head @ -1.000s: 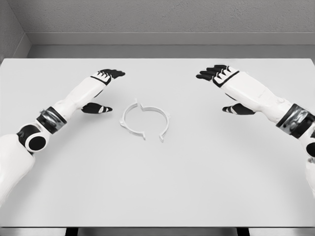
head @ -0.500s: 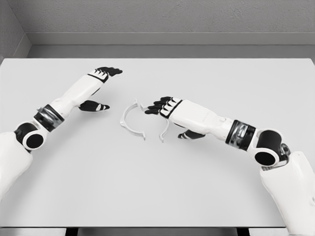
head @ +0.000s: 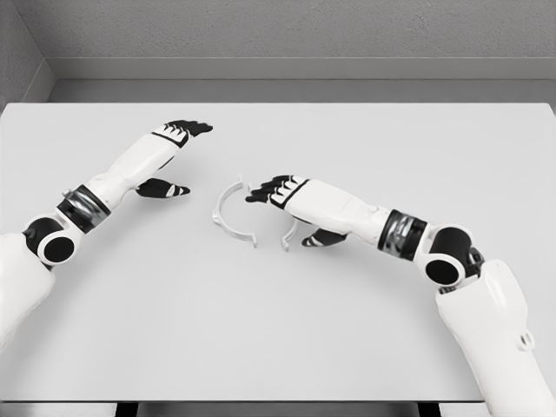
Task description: Assemble PVC drainage pipe clamps
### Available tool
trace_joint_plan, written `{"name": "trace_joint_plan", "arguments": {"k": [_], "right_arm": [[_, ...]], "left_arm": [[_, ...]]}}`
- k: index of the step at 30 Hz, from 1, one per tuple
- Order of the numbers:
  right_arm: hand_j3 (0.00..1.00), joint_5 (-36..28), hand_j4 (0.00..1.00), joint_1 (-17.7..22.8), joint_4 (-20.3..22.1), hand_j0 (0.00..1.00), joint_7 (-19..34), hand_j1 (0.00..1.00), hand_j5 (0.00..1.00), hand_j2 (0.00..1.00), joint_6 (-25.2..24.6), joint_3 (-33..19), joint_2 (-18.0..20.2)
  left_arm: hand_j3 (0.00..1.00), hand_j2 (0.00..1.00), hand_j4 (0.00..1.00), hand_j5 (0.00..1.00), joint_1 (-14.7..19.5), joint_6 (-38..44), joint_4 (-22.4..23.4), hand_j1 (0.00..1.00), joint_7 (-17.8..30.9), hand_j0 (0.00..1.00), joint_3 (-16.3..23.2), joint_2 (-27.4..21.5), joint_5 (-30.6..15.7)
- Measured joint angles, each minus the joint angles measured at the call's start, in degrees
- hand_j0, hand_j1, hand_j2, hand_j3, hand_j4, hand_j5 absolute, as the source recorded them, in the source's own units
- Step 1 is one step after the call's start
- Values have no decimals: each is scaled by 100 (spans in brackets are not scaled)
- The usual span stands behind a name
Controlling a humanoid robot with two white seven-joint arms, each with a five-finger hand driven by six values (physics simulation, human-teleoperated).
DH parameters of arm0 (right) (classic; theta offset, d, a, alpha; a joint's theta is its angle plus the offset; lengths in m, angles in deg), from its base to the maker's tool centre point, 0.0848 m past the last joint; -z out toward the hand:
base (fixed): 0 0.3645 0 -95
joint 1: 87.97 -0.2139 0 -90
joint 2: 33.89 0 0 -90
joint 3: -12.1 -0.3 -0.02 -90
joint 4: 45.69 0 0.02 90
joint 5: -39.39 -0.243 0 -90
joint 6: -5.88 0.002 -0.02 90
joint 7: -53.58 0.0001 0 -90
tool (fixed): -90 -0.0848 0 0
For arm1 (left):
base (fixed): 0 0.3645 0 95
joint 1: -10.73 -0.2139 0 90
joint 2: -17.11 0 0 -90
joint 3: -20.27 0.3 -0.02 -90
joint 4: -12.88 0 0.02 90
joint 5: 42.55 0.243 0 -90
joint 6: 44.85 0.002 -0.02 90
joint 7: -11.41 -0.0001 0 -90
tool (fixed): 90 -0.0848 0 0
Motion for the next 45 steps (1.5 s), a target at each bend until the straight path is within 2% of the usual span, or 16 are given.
{"name": "trace_joint_plan", "arguments": {"k": [6,21,37,40,45], "right_arm": [[100,55,100,-62,-131,100,0,100,100,100,0,1,-70],[100,199,100,-255,-550,100,-2,100,100,100,0,130,-313],[100,288,100,-378,-576,100,1,100,100,100,0,271,-489],[100,293,100,-554,-739,100,-5,100,100,100,-2,316,-497],[100,303,100,-615,-980,100,-10,100,100,100,0,361,-558]], "left_arm": [[100,100,100,100,132,0,73,100,-2,100,-28,-1,-6],[100,100,100,100,141,0,182,100,-8,100,-34,-79,-18],[100,100,100,100,149,0,199,100,-7,100,-7,-73,-18],[100,100,100,100,149,0,200,100,-7,100,-5,-72,-18],[100,100,100,100,149,0,201,100,-8,100,-5,-71,-18]]}}
